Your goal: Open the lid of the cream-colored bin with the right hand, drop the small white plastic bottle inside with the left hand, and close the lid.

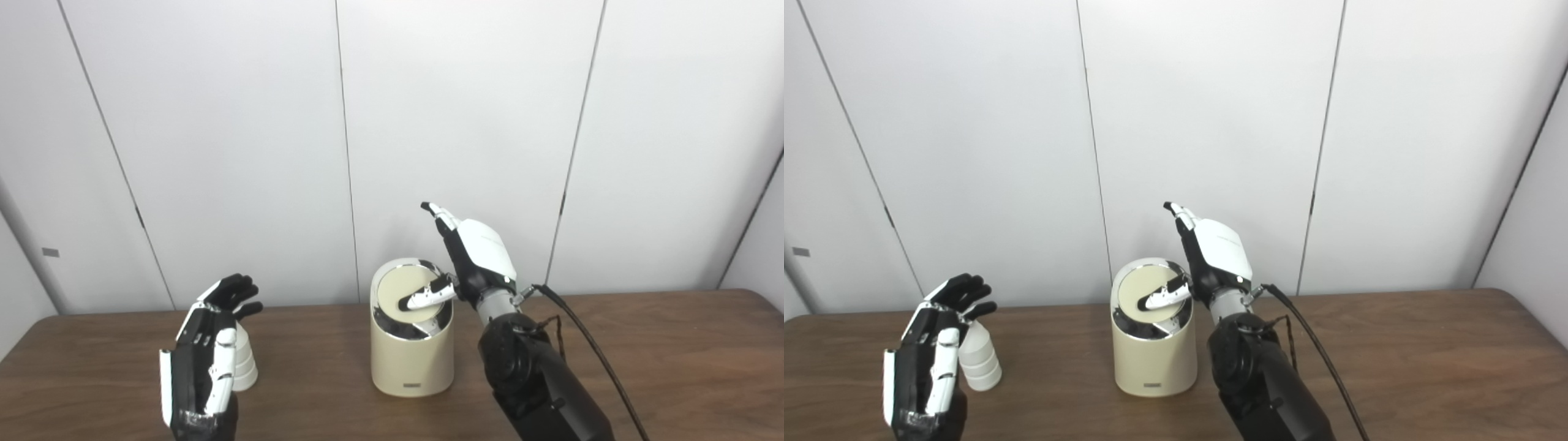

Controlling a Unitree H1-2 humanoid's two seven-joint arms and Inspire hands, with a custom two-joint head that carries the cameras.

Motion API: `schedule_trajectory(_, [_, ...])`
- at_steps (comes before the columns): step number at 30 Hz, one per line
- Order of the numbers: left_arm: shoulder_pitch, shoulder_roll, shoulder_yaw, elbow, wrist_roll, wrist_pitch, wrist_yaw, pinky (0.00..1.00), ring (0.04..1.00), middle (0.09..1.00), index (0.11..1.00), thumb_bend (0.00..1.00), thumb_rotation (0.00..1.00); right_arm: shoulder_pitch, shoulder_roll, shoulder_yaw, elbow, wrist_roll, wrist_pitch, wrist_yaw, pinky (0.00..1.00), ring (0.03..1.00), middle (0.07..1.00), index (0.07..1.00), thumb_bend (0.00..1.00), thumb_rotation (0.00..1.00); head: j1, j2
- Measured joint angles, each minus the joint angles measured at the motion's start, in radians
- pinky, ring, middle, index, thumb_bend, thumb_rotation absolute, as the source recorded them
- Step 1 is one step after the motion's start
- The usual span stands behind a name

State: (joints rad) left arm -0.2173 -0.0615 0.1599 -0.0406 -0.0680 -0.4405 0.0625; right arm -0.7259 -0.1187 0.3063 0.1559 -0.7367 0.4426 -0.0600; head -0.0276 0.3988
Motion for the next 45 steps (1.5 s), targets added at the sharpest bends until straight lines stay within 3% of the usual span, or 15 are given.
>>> schedule_trajectory(4, [0.0,0.0,0.0,0.0,0.0,0.0,0.0,0.67,0.75,0.762,0.738,0.25,0.54,0.029,-0.007,-0.019,0.0,0.013,0.02,0.023,0.86,0.941,0.958,0.96,0.85,0.86,0.0,0.0])
schedule_trajectory(9, [0.0,0.0,-0.001,0.0,-0.002,0.0,0.0,0.67,0.747,0.757,0.736,0.26,0.54,0.056,0.001,-0.062,-0.004,0.097,-0.003,0.035,0.81,0.922,0.963,0.967,0.89,0.99,0.0,0.0])
schedule_trajectory(13, [0.0,0.001,0.0,0.0,-0.005,0.0,0.0,0.67,0.746,0.755,0.736,0.27,0.54,0.058,0.019,-0.137,-0.007,0.248,-0.078,0.048,0.82,0.922,0.956,0.955,0.92,1.0,-0.002,-0.002])
schedule_trajectory(17, [0.0,0.003,0.0,0.0,-0.005,0.0,0.0,0.67,0.744,0.753,0.733,0.26,0.55,0.077,0.03,-0.161,-0.01,0.345,-0.143,0.062,0.8,0.904,0.931,0.937,0.89,1.0,0.0,0.0])
schedule_trajectory(18, [0.0,0.003,0.0,0.0,-0.005,0.0,0.0,0.67,0.744,0.754,0.734,0.26,0.55,0.082,0.033,-0.167,-0.009,0.375,-0.161,0.064,0.85,0.926,0.939,0.939,0.86,1.0,0.002,0.0])
schedule_trajectory(23, [0.0,0.004,0.0,0.0,-0.004,0.0,0.001,0.67,0.744,0.753,0.734,0.25,0.55,0.114,0.056,-0.247,-0.008,0.601,-0.329,0.121,0.91,0.943,0.939,0.931,0.91,1.0,0.003,0.002])
schedule_trajectory(29, [0.0,0.006,0.001,-0.001,-0.009,0.0,0.001,0.67,0.74,0.75,0.733,0.27,0.54,0.19,0.093,-0.338,-0.158,0.853,-0.312,0.181,0.98,0.986,0.973,0.996,0.96,0.98,0.006,0.002])
schedule_trajectory(33, [0.0,0.008,0.004,-0.001,-0.006,0.0,0.006,0.68,0.749,0.766,0.754,0.35,0.48,0.228,0.096,-0.374,-0.247,0.942,-0.307,0.182,0.98,0.973,0.964,0.99,0.98,0.96,0.003,0.002])
schedule_trajectory(34, [0.0,0.009,0.008,-0.001,0.005,0.0,0.013,0.7,0.76,0.775,0.765,0.41,0.42,0.238,0.093,-0.379,-0.27,0.953,-0.309,0.183,0.99,0.98,0.97,0.995,0.99,0.96,0.003,0.002])
schedule_trajectory(36, [-0.001,0.011,0.026,-0.001,0.098,0.002,0.051,0.67,0.738,0.758,0.759,0.55,0.45,0.259,0.089,-0.384,-0.309,0.969,-0.314,0.182,1.0,0.976,0.964,0.985,0.98,0.95,0.003,0.002])
schedule_trajectory(37, [-0.001,0.012,0.036,-0.004,0.157,0.016,0.077,0.69,0.754,0.76,0.767,0.64,0.46,0.272,0.087,-0.387,-0.328,0.973,-0.314,0.181,1.0,0.98,0.965,0.984,0.99,0.94,0.002,0.003])
schedule_trajectory(38, [-0.002,0.012,0.045,-0.01,0.218,0.047,0.103,0.81,0.816,0.786,0.808,0.76,0.47,0.288,0.087,-0.391,-0.344,0.983,-0.315,0.18,1.0,0.987,0.963,0.978,0.99,0.94,0.002,0.005])
schedule_trajectory(39, [-0.002,0.013,0.05,-0.016,0.271,0.075,0.126,0.89,0.862,0.811,0.838,0.81,0.46,0.304,0.087,-0.394,-0.358,0.991,-0.315,0.179,1.0,0.99,0.963,0.977,1.0,0.94,0.002,0.005])
schedule_trajectory(42, [-0.003,0.033,0.049,-0.028,0.408,0.107,0.175,0.97,0.921,0.853,0.857,0.9,0.43,0.376,0.092,-0.405,-0.4,1.012,-0.33,0.175,1.0,0.971,0.954,0.966,1.0,0.93,0.003,0.006])
schedule_trajectory(45, [-0.011,0.058,0.047,-0.028,0.494,0.114,0.216,0.97,0.921,0.865,0.856,0.92,0.44,0.438,0.096,-0.418,-0.403,1.021,-0.357,0.171,1.0,0.977,0.964,0.977,0.99,0.92,0.003,0.006])
